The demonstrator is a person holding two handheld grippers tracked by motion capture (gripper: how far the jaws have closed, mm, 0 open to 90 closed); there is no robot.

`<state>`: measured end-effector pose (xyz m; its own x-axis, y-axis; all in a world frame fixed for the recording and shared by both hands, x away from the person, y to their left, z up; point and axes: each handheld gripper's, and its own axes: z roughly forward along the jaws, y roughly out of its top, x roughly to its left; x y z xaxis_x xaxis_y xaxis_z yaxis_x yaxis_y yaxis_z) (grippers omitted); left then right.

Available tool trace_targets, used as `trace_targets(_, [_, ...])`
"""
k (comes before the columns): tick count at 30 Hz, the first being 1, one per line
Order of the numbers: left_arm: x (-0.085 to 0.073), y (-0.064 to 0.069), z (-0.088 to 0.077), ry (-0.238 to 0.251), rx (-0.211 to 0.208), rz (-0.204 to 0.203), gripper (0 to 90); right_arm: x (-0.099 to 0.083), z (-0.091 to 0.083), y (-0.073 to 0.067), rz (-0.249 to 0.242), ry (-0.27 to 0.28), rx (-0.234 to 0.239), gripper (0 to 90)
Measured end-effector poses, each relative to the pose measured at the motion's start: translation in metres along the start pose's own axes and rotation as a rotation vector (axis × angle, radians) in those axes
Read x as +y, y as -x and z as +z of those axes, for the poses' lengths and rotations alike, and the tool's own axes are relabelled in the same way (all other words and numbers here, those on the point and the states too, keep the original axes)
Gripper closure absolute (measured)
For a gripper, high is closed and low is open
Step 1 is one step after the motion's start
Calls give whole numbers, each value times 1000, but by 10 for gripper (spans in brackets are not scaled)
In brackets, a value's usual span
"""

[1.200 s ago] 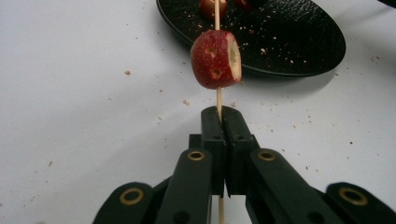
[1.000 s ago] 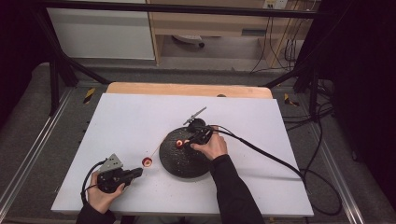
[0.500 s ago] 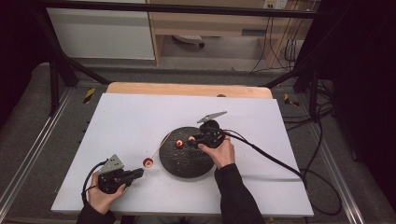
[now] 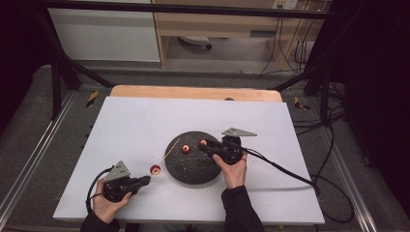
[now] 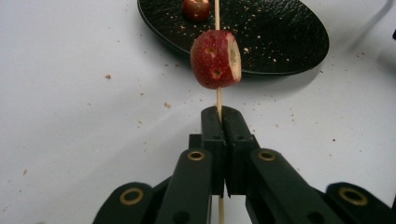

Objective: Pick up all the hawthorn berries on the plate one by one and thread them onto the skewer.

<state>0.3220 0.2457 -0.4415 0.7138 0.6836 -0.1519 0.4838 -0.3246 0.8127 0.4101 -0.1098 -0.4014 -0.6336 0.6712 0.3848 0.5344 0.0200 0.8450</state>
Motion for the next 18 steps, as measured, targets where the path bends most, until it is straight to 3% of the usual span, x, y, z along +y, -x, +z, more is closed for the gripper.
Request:
trace_targets(4, [1,3,1,-1,-8,5,883,-6,-3,2,44,101,-3,603])
trace_targets(9, [2,9,2,1,-15,10,883,-10,-2,3,59,191,-25,604])
trace_targets(18, [7,24,9,-3,-44,7,883,-13,2,2,68,303,-33,604])
